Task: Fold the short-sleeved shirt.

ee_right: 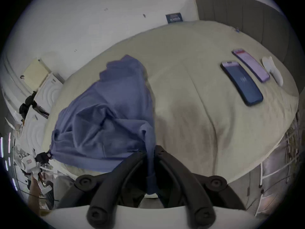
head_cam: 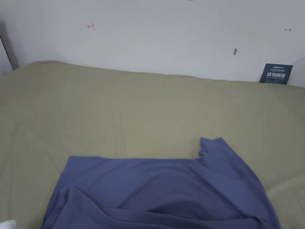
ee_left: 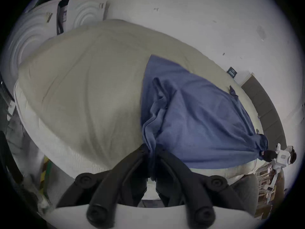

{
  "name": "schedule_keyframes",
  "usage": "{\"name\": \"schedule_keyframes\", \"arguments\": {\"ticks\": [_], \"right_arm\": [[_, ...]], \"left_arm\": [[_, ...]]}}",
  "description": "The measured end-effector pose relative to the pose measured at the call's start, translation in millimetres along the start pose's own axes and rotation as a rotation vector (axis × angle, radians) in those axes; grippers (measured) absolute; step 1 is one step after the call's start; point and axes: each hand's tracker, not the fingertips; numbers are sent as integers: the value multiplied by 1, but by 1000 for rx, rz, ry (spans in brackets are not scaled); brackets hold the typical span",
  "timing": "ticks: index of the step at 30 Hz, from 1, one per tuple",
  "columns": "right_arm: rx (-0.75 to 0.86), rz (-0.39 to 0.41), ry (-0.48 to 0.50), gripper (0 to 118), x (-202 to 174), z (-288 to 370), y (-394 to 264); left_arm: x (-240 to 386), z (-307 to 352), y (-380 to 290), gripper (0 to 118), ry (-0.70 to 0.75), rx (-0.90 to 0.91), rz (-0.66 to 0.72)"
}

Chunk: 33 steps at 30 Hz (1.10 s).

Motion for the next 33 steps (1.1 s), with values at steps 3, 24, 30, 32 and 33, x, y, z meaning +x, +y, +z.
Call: {"name": "schedule_keyframes", "arguments": {"ticks": [3, 24, 30, 32, 33], "right_arm": [[-1, -10, 10, 6, 10, -7, -3], [445, 505, 31, 0, -123, 64, -5], [442, 480, 61, 0, -129, 53, 15], [452, 478, 66, 0, -130, 54, 23], [453, 477, 66, 0, -129, 53, 26]], "left_arm": [[-4, 2, -2, 13, -31, 30, 40], [106, 78, 10, 0, -26, 354, -297], [105, 26, 99, 2, 20, 299, -235], [103, -4, 142, 18, 62, 238, -230], [103, -18, 161, 33, 76, 195, -233]]}}
